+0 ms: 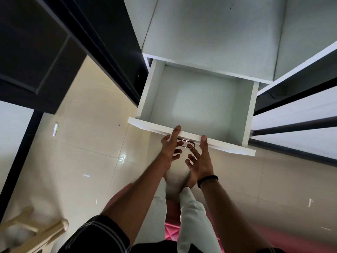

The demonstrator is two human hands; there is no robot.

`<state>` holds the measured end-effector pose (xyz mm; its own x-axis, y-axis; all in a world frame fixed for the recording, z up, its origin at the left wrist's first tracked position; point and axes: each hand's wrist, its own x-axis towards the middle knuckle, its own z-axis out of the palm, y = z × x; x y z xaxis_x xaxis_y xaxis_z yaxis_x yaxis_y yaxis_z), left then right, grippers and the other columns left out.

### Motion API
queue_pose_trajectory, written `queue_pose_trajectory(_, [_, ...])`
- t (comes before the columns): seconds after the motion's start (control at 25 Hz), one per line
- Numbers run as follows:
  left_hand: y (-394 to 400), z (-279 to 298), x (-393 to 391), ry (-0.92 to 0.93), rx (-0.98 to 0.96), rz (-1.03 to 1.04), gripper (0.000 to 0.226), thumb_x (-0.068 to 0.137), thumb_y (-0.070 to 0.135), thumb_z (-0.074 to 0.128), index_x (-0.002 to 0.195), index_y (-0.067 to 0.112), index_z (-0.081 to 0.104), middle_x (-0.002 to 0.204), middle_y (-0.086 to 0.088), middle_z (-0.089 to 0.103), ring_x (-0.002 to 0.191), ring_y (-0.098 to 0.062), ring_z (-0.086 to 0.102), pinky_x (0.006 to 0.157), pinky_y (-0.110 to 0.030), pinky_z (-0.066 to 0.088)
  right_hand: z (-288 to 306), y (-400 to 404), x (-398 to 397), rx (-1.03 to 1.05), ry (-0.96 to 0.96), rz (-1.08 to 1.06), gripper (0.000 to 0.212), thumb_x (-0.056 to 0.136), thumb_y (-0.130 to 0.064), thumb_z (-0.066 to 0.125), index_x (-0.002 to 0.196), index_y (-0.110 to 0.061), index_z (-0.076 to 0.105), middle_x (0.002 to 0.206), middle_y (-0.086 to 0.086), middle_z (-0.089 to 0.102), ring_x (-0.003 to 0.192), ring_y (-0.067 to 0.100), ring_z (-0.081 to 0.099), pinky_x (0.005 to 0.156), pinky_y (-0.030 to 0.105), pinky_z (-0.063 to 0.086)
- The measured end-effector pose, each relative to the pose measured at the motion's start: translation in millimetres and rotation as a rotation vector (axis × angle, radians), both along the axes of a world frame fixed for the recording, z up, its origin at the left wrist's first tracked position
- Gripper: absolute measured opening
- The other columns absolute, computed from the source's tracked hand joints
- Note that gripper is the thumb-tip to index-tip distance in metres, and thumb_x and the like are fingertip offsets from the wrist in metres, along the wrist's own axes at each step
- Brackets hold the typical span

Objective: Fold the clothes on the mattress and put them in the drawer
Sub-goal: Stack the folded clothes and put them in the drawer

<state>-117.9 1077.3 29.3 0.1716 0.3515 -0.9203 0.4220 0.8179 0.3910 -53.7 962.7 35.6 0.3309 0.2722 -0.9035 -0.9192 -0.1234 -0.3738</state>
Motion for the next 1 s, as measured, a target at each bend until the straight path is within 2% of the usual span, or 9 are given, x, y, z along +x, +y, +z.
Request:
queue_pose_trajectory(0.24, [-19.8,-6.3,-26.2,0.020,-0.016,0.015,0.090,0.059,0.082,0.072,0.126,0.026,0.049,0.094,-0.003,0.077,0.070,-0.021,0.065,0.064,-0.033,0.052,-9.7,-26.6,-24.7,-0.011,0.062,-0.009,0.081,0.062,-0.077,0.083,0.129,-0.037,0.064,0.125,-0.001,0.073,0.092,0.021,0.054,0.081,0.039,0.048])
queue_pose_trajectory(0.36, [-28.2,-0.5,-42.6,0.028,-0.028,-0.029,0.093,0.062,0.078,0.069,0.128,0.014,0.057,0.087,-0.003,0.074,0.069,-0.020,0.067,0.061,-0.029,0.051,-8.0,-39.6,-37.9,-0.004,0.105,0.003,0.081,0.062,-0.073,0.086,0.127,-0.030,0.064,0.129,0.000,0.072,0.092,0.020,0.055,0.078,0.038,0.047])
queue_pose_trajectory(0.44, [-32.3,3.6,-51.4,0.029,-0.055,-0.063,0.093,0.064,0.077,0.068,0.130,0.011,0.058,0.091,-0.003,0.075,0.073,-0.020,0.071,0.062,-0.030,0.054,-6.5,-47.1,-42.1,0.000,0.147,0.006,0.085,0.060,-0.072,0.088,0.128,-0.027,0.063,0.130,-0.002,0.071,0.108,0.022,0.061,0.089,0.040,0.051])
queue_pose_trajectory(0.56, [-25.3,24.2,-52.6,0.059,-0.117,-0.135,0.082,0.077,0.075,0.064,0.130,0.012,0.060,0.100,-0.007,0.075,0.082,-0.024,0.074,0.072,-0.035,0.059,6.8,-53.9,-33.8,0.091,0.307,0.079,0.090,0.064,-0.069,0.087,0.139,-0.028,0.059,0.133,0.001,0.070,0.129,0.029,0.059,0.107,0.045,0.047])
queue_pose_trajectory(0.64, [-21.4,46.6,-47.7,0.136,-0.126,-0.329,0.081,0.086,0.083,0.049,0.122,0.012,0.065,0.096,-0.008,0.074,0.082,-0.024,0.071,0.075,-0.036,0.058,18.8,-59.8,-21.6,0.113,0.347,0.239,0.085,0.070,-0.072,0.082,0.139,-0.028,0.058,0.134,0.003,0.069,0.129,0.028,0.059,0.106,0.044,0.047])
queue_pose_trajectory(0.72, [-22.5,68.6,-44.6,0.197,-0.038,-0.623,0.085,0.088,0.087,0.033,0.110,0.012,0.066,0.087,-0.004,0.073,0.073,-0.017,0.068,0.065,-0.028,0.053,36.2,-65.1,-7.0,0.073,0.296,0.361,0.081,0.072,-0.071,0.080,0.136,-0.023,0.063,0.129,0.005,0.072,0.120,0.027,0.062,0.099,0.041,0.049])
queue_pose_trajectory(0.8, [-27.0,86.7,-44.3,0.214,-0.011,-0.812,0.081,0.090,0.084,0.036,0.113,0.013,0.067,0.079,0.002,0.075,0.063,-0.011,0.066,0.060,-0.023,0.046,55.8,-70.7,4.4,0.051,0.239,0.351,0.076,0.077,-0.068,0.076,0.131,-0.017,0.067,0.126,0.006,0.073,0.111,0.027,0.064,0.084,0.036,0.054])
queue_pose_trajectory(0.88, [-26.6,93.1,-36.0,0.166,-0.142,-0.883,0.076,0.094,0.078,0.041,0.113,0.011,0.071,0.090,-0.001,0.078,0.065,-0.012,0.067,0.068,-0.025,0.049,77.4,-76.7,13.1,0.050,0.186,0.311,0.075,0.078,-0.067,0.076,0.128,-0.012,0.068,0.124,0.006,0.074,0.109,0.026,0.064,0.072,0.032,0.055])
queue_pose_trajectory(1.0, [-26.1,101.4,-2.3,0.137,-0.235,-1.053,0.061,0.102,0.065,0.040,0.100,0.015,0.074,0.102,-0.005,0.078,0.077,-0.017,0.067,0.081,-0.028,0.049,99.6,-94.4,17.6,0.044,0.120,0.248,0.070,0.080,-0.063,0.076,0.125,-0.009,0.070,0.122,0.006,0.075,0.105,0.024,0.066,0.085,0.036,0.054])
